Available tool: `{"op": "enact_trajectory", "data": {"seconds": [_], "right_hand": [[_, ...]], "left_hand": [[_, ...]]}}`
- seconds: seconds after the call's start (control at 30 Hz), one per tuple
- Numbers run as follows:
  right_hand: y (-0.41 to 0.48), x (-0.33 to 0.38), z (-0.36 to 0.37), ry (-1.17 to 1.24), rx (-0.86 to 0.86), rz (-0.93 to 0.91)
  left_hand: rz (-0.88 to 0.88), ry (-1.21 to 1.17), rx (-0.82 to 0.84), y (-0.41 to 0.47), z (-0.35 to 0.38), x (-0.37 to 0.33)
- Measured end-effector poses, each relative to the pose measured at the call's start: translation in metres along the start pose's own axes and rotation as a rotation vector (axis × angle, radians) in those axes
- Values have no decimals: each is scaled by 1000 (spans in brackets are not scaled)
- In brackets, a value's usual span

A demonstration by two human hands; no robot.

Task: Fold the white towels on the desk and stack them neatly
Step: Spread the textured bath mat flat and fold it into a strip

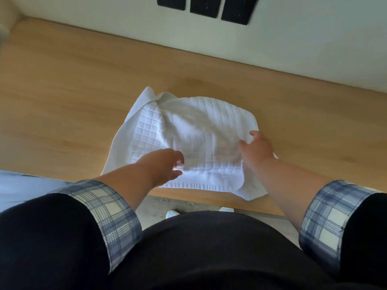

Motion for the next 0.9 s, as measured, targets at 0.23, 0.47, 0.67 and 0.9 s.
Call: {"op": "enact_trajectory", "data": {"seconds": [0.23, 0.47, 0.67, 0.9], "right_hand": [[19, -65, -31, 28, -36, 252], [12, -66, -26, 103, 270, 298], [10, -48, -29, 650, 669, 459], [2, 8, -62, 1112, 890, 386]], "left_hand": [[228, 239, 16, 28, 30, -40], [188, 247, 109, 73, 45, -107], [-4, 16, 71, 89, 52, -153], [-329, -215, -272, 68, 14, -147]]}}
Point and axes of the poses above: each hand's wrist, its own y-axis towards the middle knuckle, its own z-axis out of the palm, x = y × z, the point moved 1 cm from there along y, towards the middle knuckle, and after that the axes turned 11 degrees about z, right-handed, at the moved point
